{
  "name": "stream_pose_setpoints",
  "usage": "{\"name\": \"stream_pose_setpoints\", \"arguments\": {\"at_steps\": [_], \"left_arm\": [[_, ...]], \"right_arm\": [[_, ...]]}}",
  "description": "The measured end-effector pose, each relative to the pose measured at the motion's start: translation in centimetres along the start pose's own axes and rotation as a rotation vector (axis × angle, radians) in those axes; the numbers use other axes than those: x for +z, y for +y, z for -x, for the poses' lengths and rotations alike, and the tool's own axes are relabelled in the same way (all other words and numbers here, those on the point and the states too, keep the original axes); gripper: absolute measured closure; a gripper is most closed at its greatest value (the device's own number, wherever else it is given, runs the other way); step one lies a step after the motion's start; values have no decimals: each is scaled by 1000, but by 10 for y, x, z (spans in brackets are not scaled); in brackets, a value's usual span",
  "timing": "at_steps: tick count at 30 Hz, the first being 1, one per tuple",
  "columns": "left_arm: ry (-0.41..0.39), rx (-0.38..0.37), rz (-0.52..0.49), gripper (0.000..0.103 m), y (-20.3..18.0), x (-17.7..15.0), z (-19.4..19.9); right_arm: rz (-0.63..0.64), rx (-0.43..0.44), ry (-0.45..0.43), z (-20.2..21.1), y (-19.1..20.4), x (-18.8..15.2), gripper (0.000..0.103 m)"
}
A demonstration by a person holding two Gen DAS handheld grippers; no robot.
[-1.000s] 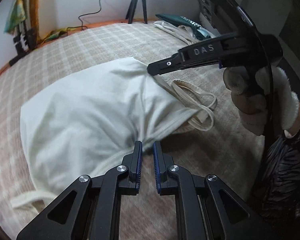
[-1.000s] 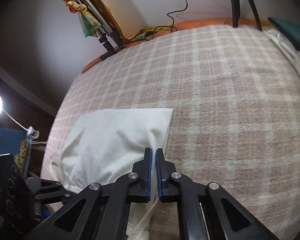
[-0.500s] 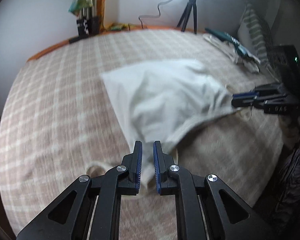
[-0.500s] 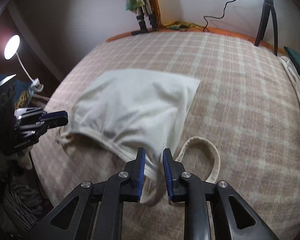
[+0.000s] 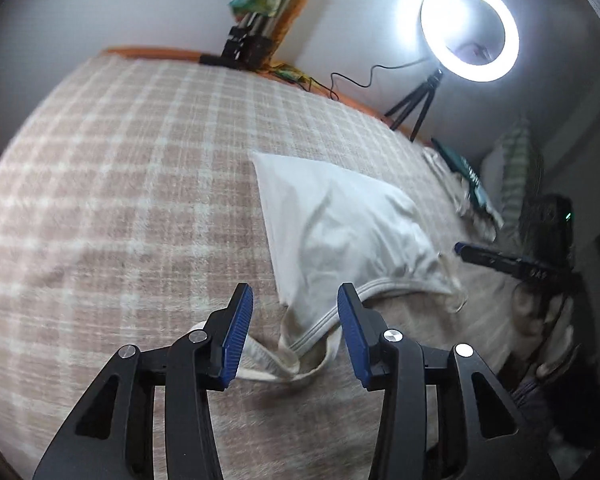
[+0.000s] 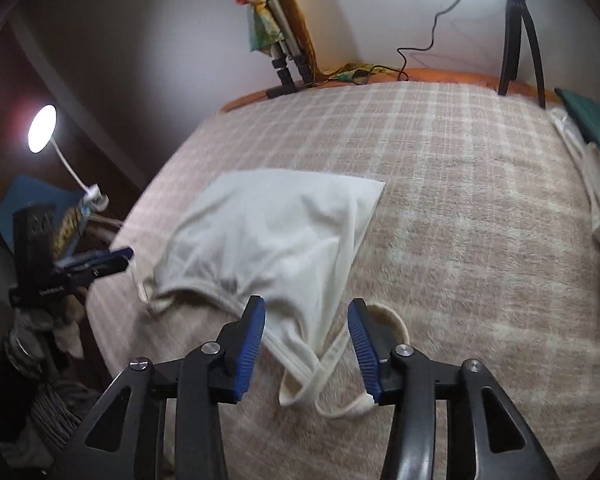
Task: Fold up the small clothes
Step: 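Grasp the tank top's strap end with the left gripper while the right gripper grasps beside it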
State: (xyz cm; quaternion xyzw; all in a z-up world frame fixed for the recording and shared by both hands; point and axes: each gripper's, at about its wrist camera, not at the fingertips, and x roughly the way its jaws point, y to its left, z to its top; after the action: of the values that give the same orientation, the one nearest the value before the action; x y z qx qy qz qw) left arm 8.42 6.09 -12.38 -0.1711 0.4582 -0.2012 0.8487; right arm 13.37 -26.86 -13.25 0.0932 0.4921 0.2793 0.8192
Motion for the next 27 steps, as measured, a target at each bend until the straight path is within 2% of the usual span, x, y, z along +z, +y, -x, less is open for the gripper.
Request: {"name": "stream_pose_setpoints", "arguments": {"at_steps": [2, 7, 14, 19, 21, 23, 24, 27], "left_arm": [[11, -22, 60, 60, 6, 3, -9], [48, -49, 112, 60, 8, 10, -25], [103, -112, 176, 60, 14, 13, -46], [90, -178, 248, 61, 22, 23, -56], [82, -192, 268, 63, 24, 26, -59], [78, -181, 266, 70, 22, 29, -62], [74, -163, 256, 77, 20, 29, -63], [67, -130, 236, 87, 16, 32, -67]], "right_arm": [[-69, 47, 7, -11, -14, 5, 57], [-206, 122, 35, -33, -38, 7, 57], [-293, 210, 46, -50, -53, 6, 56], [-353, 279, 36, -60, -59, 7, 56], [-366, 293, 29, -63, -61, 8, 57], [-386, 300, 27, -67, -62, 8, 62], [-398, 305, 25, -68, -63, 7, 66], [-417, 297, 29, -75, -63, 10, 78]]}}
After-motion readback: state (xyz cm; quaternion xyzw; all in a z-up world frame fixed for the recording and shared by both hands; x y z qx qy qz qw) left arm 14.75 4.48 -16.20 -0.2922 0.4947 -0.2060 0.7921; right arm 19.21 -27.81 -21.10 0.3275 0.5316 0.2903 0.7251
